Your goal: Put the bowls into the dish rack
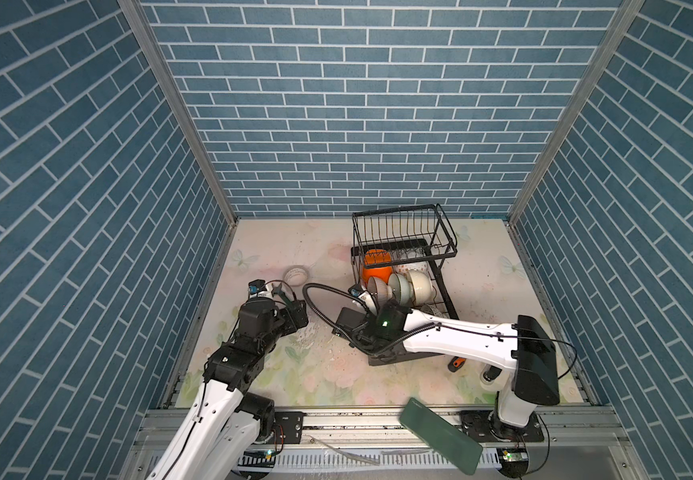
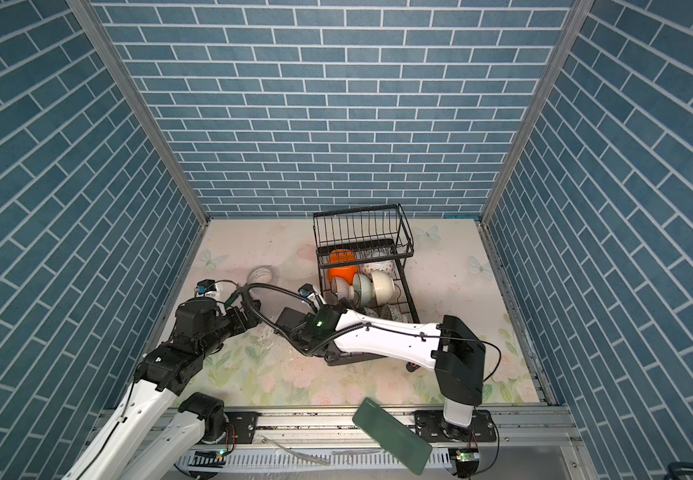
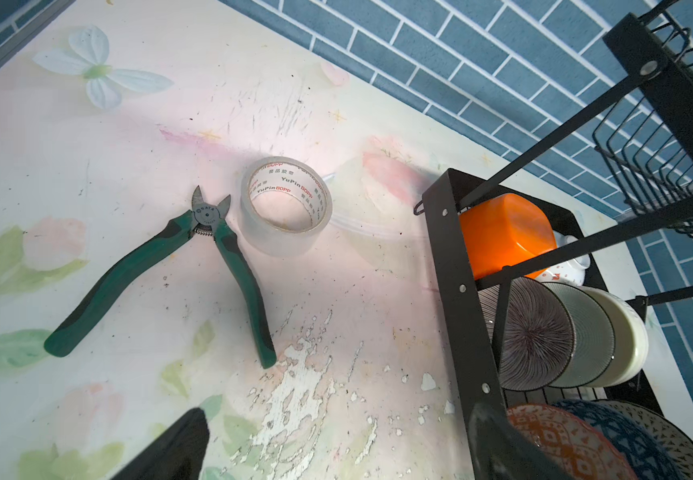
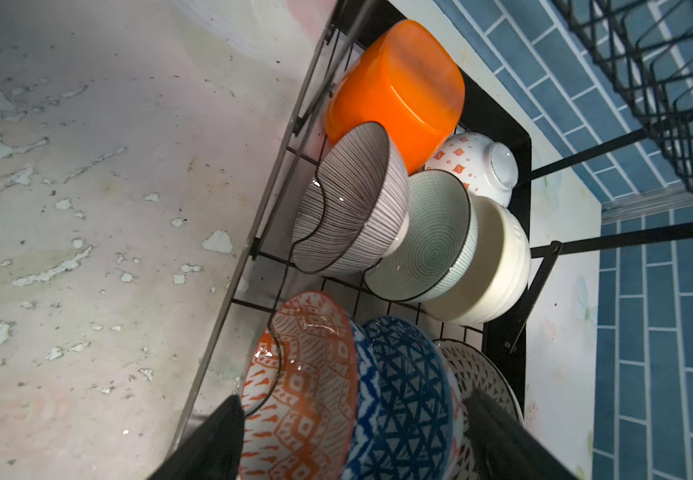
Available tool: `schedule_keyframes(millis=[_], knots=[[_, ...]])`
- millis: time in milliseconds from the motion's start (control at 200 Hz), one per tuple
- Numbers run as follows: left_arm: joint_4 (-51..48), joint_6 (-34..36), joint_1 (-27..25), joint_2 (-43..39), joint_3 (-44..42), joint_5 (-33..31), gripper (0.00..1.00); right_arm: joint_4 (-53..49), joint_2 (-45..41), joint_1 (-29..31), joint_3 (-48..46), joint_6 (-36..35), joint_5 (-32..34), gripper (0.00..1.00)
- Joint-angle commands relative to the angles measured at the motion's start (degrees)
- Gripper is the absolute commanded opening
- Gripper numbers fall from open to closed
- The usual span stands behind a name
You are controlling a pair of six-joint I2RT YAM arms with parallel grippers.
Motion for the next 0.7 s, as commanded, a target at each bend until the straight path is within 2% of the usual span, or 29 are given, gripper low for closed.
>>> schedule_keyframes(millis=[0, 185, 300, 365, 400, 445, 590, 695], knots=[[-1.3, 2.0, 1.6, 1.6, 1.9, -2.2, 1.0, 2.6, -7.1, -3.6, -5.1, 1.8, -1.0, 0.84], [-5.9, 4.8, 5.9, 5.8, 5.8, -9.0, 1.0, 2.7, -17.8, -11.5, -13.2, 2.7, -0.6, 0.85], [-4.8, 4.4, 9.6, 10.3, 6.3, -11.4, 1.0, 2.5, -23.1, -18.4, -17.1, 1.8, -0.1, 0.85], [-4.3, 4.7, 10.4, 13.3, 6.3, -15.3, 1.0, 3.4, -25.8, -22.7, -19.3, 0.9, 0.4, 0.86], [-4.7, 5.0, 10.5, 15.2, 7.7, -17.3, 1.0, 4.4, -27.0, -25.6, -20.6, 0.1, 0.2, 0.98], [-4.5, 6.1, 10.5, 17.3, 8.7, -19.2, 1.0, 6.4, -28.3, -30.1, -22.4, -1.8, -1.8, 0.99], [3.2, 11.7, 10.4, 21.9, 6.9, -21.6, 1.0, 15.2, -29.8, -44.1, -27.9, -6.3, -6.7, 0.99], [10.8, 16.5, 10.5, 24.0, 3.9, -21.2, 1.0, 24.7, -28.8, -50.1, -31.6, -10.8, -6.5, 0.99]])
